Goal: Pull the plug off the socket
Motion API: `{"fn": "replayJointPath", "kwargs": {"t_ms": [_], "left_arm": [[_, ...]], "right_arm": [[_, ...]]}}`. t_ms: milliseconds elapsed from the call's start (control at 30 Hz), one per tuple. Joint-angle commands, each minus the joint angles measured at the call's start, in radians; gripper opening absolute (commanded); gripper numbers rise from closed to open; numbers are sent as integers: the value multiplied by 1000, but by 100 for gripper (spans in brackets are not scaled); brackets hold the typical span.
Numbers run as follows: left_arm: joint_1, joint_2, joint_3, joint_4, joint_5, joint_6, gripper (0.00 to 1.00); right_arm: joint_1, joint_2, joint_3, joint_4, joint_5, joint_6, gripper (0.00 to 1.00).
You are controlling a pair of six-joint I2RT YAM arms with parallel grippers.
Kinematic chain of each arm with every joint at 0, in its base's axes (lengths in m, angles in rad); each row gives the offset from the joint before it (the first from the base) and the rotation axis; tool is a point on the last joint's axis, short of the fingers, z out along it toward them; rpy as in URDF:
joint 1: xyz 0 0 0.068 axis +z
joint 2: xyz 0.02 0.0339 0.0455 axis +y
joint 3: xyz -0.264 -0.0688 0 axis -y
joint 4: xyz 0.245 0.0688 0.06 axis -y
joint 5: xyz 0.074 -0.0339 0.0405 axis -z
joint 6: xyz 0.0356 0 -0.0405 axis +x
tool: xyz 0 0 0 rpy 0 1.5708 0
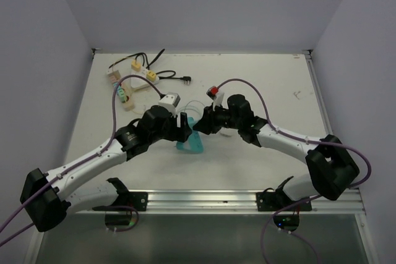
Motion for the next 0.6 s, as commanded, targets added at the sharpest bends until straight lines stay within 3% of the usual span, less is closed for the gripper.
{"fn": "replayJointPath", "kwargs": {"t_ms": [0, 233, 567], "left_arm": [[3, 43, 2, 39, 86, -49, 75], [6, 109, 2, 66, 112, -88, 66], [6, 151, -14, 88, 115, -91, 44]], "right_arm": [[3, -59, -13, 99, -40, -52, 0], [5, -75, -32, 114, -40, -59, 0], [5, -82, -33, 119, -39, -48, 0]]}}
